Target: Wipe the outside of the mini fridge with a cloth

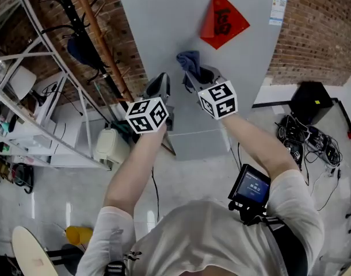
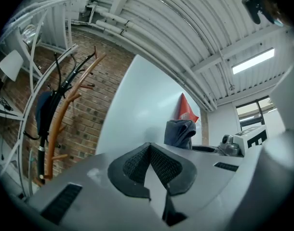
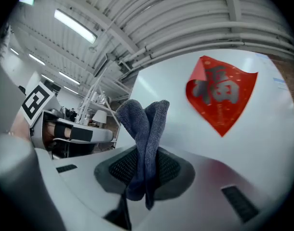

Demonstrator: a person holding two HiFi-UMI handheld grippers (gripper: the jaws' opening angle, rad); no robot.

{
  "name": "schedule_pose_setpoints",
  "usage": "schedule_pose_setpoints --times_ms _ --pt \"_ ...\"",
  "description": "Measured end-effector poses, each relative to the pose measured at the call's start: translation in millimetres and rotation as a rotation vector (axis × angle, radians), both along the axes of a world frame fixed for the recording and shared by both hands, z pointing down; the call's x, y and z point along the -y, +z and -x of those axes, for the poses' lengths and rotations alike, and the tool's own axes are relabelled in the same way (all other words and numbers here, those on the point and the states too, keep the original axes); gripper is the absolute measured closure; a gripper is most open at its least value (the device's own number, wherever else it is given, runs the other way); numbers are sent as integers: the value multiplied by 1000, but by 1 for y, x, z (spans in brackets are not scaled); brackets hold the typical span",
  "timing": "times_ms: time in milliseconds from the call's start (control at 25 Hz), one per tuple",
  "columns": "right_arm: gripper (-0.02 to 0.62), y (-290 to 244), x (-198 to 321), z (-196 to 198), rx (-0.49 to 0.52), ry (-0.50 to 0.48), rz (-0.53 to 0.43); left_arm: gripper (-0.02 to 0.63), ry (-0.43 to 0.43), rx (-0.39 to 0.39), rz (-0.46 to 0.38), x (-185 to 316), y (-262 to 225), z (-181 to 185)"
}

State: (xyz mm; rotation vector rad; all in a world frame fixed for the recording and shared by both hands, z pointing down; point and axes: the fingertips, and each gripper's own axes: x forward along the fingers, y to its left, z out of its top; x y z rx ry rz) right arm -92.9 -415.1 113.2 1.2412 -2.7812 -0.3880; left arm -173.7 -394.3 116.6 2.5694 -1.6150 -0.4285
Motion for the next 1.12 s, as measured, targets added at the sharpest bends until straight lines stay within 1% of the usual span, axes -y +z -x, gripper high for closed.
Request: schedule_pose_setpoints --times_ms 120,240,360,520,680,840,960,1120 --pt "511 16 -11 54 -34 -54 -3 603 -48 15 16 -13 10 39" --pt "512 34 -15 91 -57 -68 4 603 -71 17 37 -24 22 69" --pt "511 51 -16 116 -70 -63 13 603 -87 17 60 -35 34 96" --pt "511 63 -6 133 -80 -22 12 603 -86 14 77 -42 46 118" --pt "511 71 12 124 -78 44 21 603 -64 24 93 -43 57 118" --pt "511 70 14 113 -82 61 22 603 -59 15 95 -40 58 113" --pt "511 66 15 96 -77 70 16 603 -46 12 91 -36 57 99" --pt "511 58 18 62 -61 100 9 603 -14 8 88 -27 53 72"
